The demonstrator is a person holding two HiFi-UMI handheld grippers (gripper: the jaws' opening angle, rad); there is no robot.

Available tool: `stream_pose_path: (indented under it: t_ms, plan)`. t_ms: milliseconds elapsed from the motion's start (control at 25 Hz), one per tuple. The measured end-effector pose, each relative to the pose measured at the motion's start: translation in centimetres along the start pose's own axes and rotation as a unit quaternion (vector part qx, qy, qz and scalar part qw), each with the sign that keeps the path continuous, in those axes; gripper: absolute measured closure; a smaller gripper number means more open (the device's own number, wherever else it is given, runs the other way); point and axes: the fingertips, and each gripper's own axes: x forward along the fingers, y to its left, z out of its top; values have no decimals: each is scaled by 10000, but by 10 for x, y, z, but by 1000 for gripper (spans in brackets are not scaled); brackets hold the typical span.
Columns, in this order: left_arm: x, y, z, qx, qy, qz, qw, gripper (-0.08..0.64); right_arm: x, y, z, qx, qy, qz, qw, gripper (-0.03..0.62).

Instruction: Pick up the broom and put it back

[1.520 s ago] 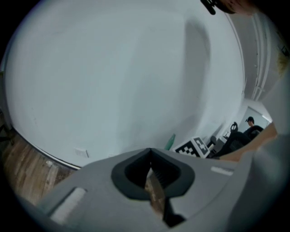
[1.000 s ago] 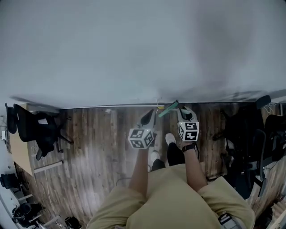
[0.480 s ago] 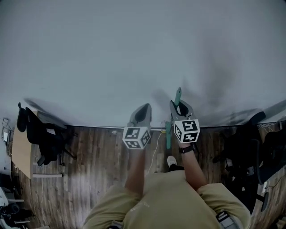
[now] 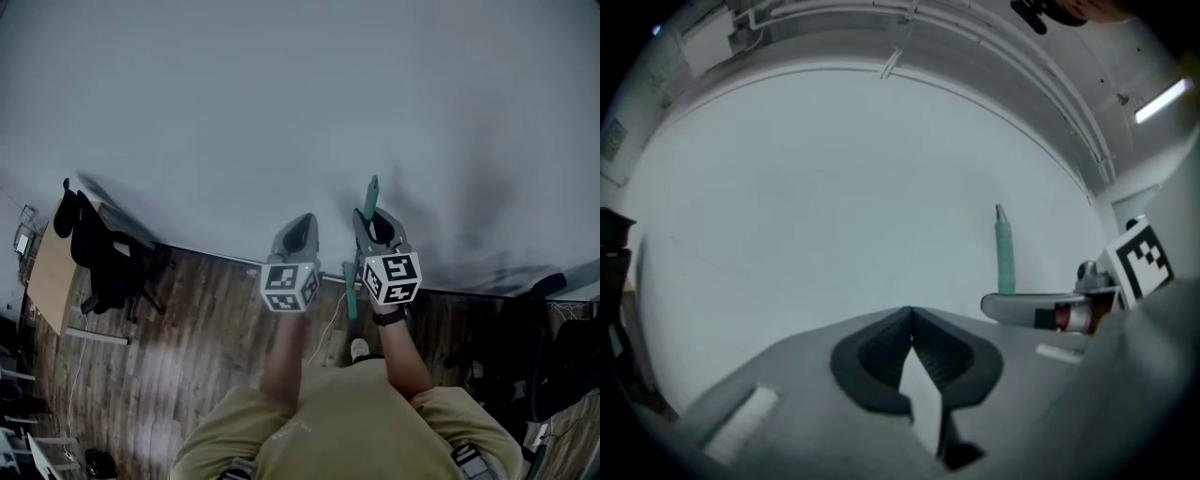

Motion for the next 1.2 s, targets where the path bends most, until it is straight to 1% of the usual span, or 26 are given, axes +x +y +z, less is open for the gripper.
stream_pose_path:
  t_ms: [160,320,400,480,520,600,680,840,960,1040,1200]
  plan:
    - [-14,5,4,-4,-106,374,9992,557,10,12,8,-96,33,412,9991,502]
    - [-43,34,-4,10,-72,946,9955,557,28,40,6,-18,21,927,9957,497]
    - [-67,57,-6,-17,-107,1315,9913,557,40,70,1,49,-23,1378,9904,495]
    - [-97,79,-8,-38,-151,1708,9852,557,45,115,-14,70,34,1980,9802,491]
    - [-114,90,-9,-35,-149,1909,9815,557,45,139,-24,55,107,2191,9756,491]
    - [-150,114,-11,-49,-145,2309,9728,557,47,181,-42,-7,260,2402,9704,491]
    - [-193,138,-10,-95,-202,2715,9622,557,51,224,-56,-29,375,2627,9641,494]
    - [-293,177,-12,-123,-301,3393,9401,557,45,321,-73,12,556,3194,9460,497]
    - [-372,206,-20,-290,-383,3862,9212,557,30,399,-80,-45,602,3660,9286,503]
    - [-421,226,-22,-423,-454,4125,9088,557,21,448,-82,-112,622,3933,9173,505]
    - [-520,261,-18,-545,-572,4509,8891,557,2,548,-88,-240,734,4313,8989,508]
